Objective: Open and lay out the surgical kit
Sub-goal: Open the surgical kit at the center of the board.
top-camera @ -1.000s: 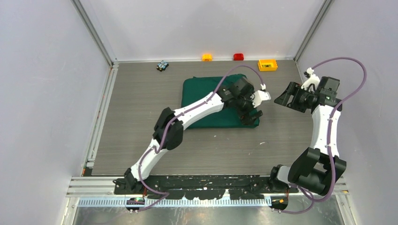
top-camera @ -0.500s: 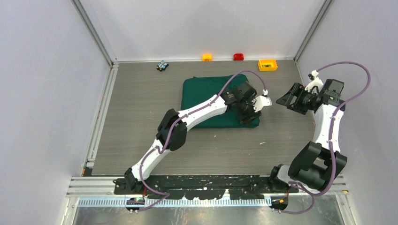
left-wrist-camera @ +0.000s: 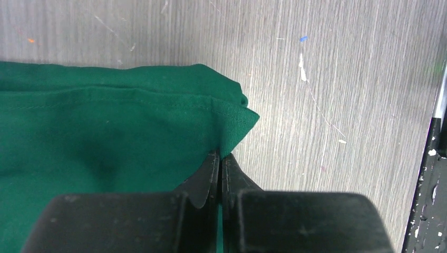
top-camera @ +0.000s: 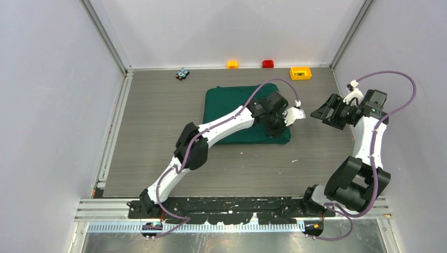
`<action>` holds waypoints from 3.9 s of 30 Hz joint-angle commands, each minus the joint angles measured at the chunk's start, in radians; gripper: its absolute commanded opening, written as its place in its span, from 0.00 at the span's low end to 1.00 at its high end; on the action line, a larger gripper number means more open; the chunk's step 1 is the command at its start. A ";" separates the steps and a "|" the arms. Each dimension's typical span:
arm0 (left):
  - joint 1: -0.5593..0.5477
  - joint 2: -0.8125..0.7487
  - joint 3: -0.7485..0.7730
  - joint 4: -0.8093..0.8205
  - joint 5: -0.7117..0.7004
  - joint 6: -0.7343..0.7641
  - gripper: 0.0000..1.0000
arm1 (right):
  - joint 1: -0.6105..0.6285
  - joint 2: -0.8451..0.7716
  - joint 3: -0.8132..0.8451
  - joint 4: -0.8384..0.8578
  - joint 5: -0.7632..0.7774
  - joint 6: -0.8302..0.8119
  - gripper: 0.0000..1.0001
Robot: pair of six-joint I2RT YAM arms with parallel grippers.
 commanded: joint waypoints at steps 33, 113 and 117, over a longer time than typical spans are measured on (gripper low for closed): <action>1.131 -1.404 -1.627 0.514 -0.985 0.234 1.00 | 0.447 0.009 0.067 0.068 0.197 -0.122 0.79; 1.131 -1.258 -1.130 0.139 -0.341 -0.153 1.00 | 1.281 0.754 0.797 -0.116 0.357 -0.226 0.01; 1.131 -1.239 -1.116 0.142 -0.305 -0.171 1.00 | 1.230 0.653 0.766 -0.099 0.405 -0.207 0.01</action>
